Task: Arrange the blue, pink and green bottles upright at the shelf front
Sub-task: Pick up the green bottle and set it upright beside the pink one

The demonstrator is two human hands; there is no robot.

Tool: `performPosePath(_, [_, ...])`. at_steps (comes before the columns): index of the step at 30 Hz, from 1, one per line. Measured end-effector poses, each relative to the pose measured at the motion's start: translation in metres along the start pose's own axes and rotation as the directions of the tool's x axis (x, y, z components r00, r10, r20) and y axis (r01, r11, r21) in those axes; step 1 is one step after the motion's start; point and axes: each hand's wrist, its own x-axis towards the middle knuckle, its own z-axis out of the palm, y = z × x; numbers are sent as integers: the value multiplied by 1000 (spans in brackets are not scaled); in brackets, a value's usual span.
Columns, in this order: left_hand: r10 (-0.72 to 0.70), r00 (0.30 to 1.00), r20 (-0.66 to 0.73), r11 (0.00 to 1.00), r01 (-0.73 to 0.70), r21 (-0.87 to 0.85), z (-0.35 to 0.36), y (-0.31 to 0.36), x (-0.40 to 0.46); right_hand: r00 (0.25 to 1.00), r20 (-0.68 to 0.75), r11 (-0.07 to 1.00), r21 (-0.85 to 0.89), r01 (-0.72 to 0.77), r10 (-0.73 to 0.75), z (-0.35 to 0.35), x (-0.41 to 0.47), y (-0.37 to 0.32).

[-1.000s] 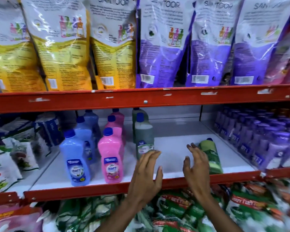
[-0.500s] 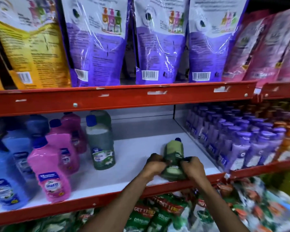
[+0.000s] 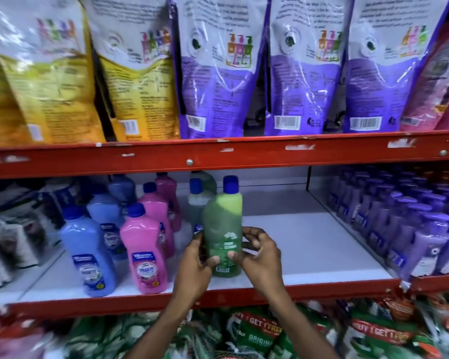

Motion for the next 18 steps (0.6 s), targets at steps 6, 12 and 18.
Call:
performPosePath(6, [-17, 990, -140, 991, 36, 132, -20, -15, -6, 999, 21, 998, -46, 43, -42, 45, -3, 6])
performPosePath(12, [-20, 997, -71, 977, 35, 209, -28, -23, -5, 997, -41, 996, -66, 58, -61, 56, -10, 14])
performPosePath(18, [-42, 998, -41, 962, 52, 267, -36, -27, -11, 997, 60, 998, -50, 46, -43, 55, -12, 17])
